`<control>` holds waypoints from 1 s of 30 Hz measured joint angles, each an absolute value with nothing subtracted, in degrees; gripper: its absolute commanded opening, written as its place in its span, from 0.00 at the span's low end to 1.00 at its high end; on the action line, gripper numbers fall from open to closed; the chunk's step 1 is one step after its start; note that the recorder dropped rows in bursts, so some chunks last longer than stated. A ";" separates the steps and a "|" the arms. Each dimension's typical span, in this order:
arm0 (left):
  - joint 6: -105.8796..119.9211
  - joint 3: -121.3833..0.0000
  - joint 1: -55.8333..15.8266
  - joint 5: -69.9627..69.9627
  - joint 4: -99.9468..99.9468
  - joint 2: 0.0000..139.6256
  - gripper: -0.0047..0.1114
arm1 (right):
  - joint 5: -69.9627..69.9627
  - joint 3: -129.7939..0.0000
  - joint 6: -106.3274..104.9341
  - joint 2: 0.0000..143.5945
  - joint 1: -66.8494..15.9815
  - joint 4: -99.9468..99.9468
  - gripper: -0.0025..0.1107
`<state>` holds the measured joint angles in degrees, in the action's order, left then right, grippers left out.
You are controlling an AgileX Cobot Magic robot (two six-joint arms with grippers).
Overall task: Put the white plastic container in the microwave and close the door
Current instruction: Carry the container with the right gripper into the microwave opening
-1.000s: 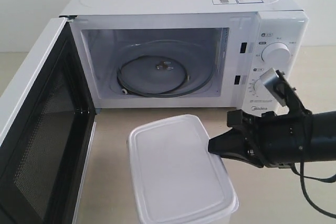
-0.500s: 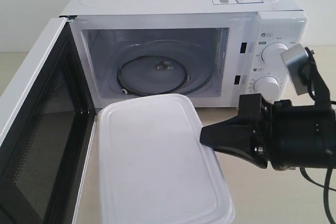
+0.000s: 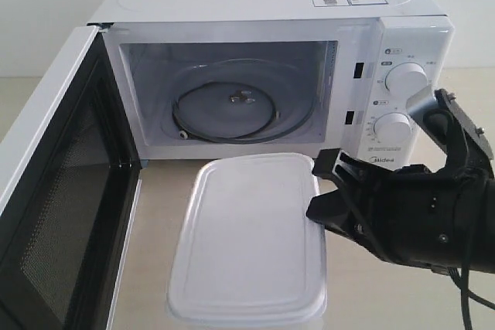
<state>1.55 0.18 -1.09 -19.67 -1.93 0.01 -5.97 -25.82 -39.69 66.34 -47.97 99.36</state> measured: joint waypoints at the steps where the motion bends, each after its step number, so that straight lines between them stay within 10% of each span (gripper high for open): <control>1: 1.55 0.18 -1.09 -19.67 -1.93 0.01 0.08 | -2.60 -26.08 -37.80 66.35 -49.59 99.46 0.02; 14: 1.55 0.18 -1.09 -19.67 -1.93 0.01 0.08 | 23.35 -26.88 20.28 66.91 -62.70 58.51 0.02; 30: 1.55 0.18 -1.09 -19.67 -1.93 0.01 0.08 | 40.66 -24.85 40.11 80.32 -67.91 54.06 0.02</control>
